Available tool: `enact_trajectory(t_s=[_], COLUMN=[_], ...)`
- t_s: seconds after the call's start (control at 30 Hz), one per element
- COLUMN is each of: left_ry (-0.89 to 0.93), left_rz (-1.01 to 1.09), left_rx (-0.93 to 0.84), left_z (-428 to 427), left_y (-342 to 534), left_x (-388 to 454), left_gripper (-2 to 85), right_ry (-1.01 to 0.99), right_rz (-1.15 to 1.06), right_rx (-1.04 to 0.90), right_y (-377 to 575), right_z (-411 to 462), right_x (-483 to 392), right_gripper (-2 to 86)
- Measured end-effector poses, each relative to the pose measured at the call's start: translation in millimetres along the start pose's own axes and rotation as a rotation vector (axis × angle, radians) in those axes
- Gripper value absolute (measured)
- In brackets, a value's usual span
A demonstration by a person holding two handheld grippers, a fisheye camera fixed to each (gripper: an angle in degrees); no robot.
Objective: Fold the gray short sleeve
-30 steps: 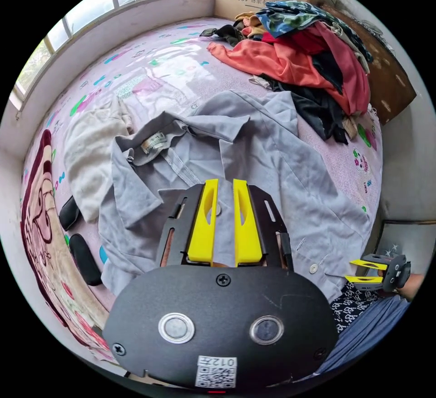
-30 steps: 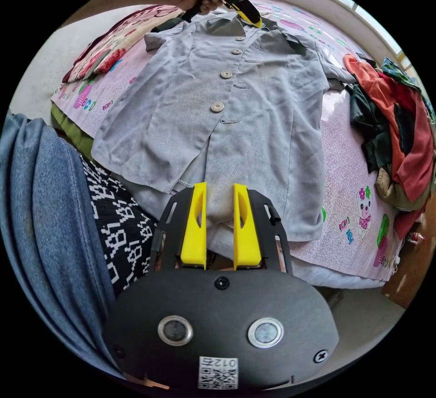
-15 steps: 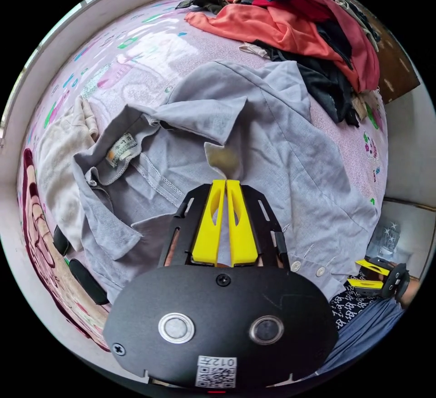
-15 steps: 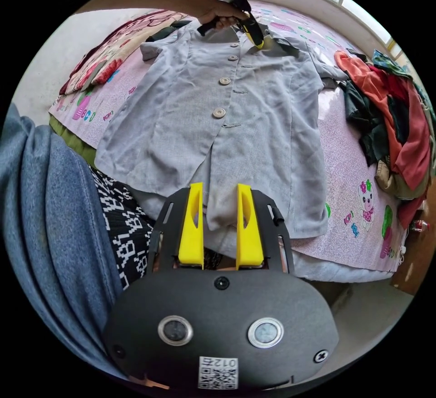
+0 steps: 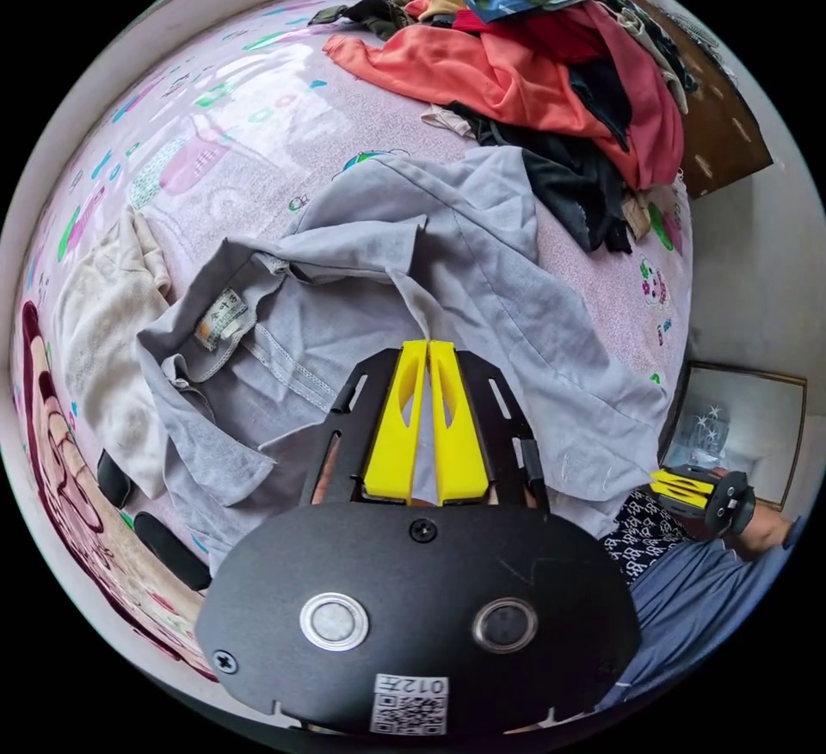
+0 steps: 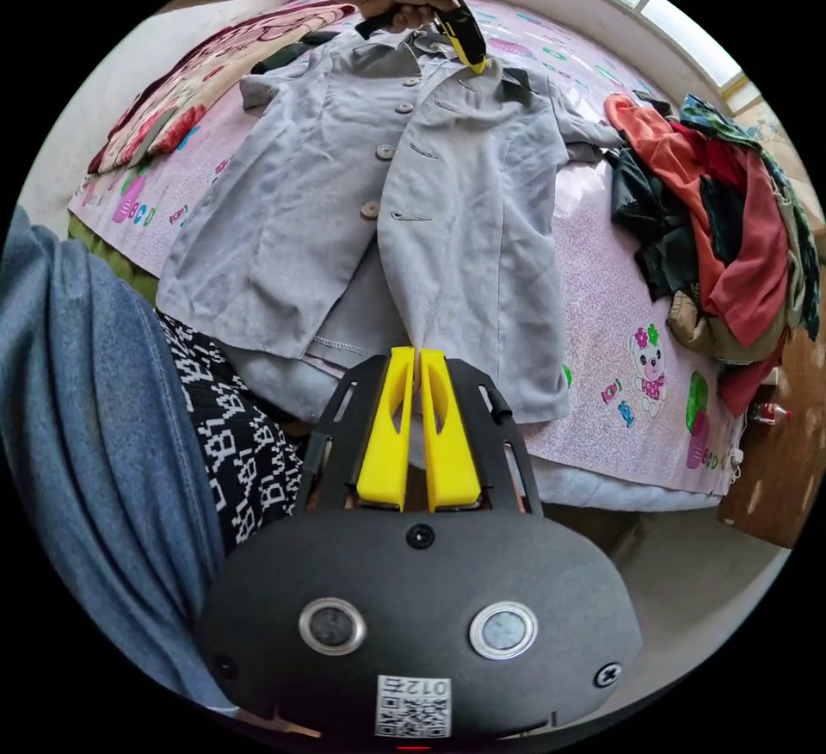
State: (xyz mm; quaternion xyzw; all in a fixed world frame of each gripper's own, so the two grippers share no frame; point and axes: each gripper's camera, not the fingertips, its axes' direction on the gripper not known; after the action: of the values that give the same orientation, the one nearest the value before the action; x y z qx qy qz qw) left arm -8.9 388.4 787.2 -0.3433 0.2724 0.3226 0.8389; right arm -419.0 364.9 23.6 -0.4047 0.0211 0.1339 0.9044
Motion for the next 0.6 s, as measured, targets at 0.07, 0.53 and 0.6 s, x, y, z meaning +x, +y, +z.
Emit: enact_trajectory(t_s=[0.07,0.53,0.6], left_ry=[0.02,-0.096,-0.12], left_rz=[0.017,0.015,0.011], left_rx=[-0.005,-0.155,-0.161], left_z=[-11.6,-8.1,-1.0], left_y=[-10.1,-3.3,0.3], left_x=[-1.8,-25.7,-26.1], left_gripper=[-0.2,0.0,0.1], right_ry=[-0.079,-0.21,-0.21], right_rz=[0.038,-0.062,-0.067], right_rx=[0.025,0.013,-0.006], right_y=[1.5,-20.4,-24.4], right_z=[-13.9,21.3,32.1], right_x=[14.7,-21.3,-25.5], right_gripper=[0.9,1.1,1.3])
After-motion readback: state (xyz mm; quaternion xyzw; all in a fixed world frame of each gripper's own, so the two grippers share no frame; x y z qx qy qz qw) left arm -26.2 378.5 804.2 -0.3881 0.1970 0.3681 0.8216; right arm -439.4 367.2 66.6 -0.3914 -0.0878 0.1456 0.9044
